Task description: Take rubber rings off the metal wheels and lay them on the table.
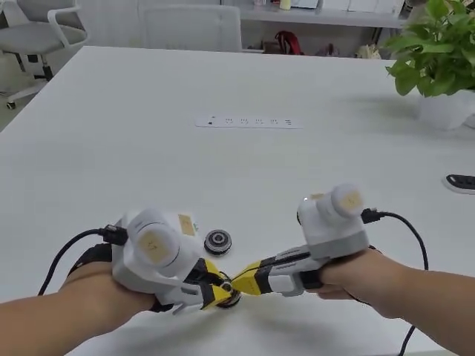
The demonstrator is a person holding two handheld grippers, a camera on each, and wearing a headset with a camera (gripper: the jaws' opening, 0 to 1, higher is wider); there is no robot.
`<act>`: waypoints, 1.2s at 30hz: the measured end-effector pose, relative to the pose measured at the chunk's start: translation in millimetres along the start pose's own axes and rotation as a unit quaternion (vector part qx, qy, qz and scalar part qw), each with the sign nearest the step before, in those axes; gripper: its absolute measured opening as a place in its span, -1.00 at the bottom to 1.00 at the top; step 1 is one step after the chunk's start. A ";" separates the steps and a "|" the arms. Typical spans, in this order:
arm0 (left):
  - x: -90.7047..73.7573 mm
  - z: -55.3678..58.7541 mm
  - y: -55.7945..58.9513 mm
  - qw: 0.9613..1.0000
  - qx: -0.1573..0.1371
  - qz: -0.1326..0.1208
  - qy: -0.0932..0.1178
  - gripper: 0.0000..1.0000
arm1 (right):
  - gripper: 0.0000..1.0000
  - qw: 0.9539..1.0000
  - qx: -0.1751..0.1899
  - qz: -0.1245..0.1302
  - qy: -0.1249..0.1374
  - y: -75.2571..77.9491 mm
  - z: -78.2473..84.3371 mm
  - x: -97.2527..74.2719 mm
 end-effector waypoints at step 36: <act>-19.6 -21.4 -0.1 0.998 -0.015 0.017 0.057 -0.42 | -1.00 1.000 0.010 0.011 0.014 7.0 -2.8 -2.9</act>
Point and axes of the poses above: the centre of the closed fingertips' face, and the gripper's own axes: x roughly forward along the fingers, y roughly to its right, z roughly out of its underside, the point moved 4 cm from there along -x, roughly backward along the fingers, and after that the axes turned 7 degrees about y, right-handed, at the moved point
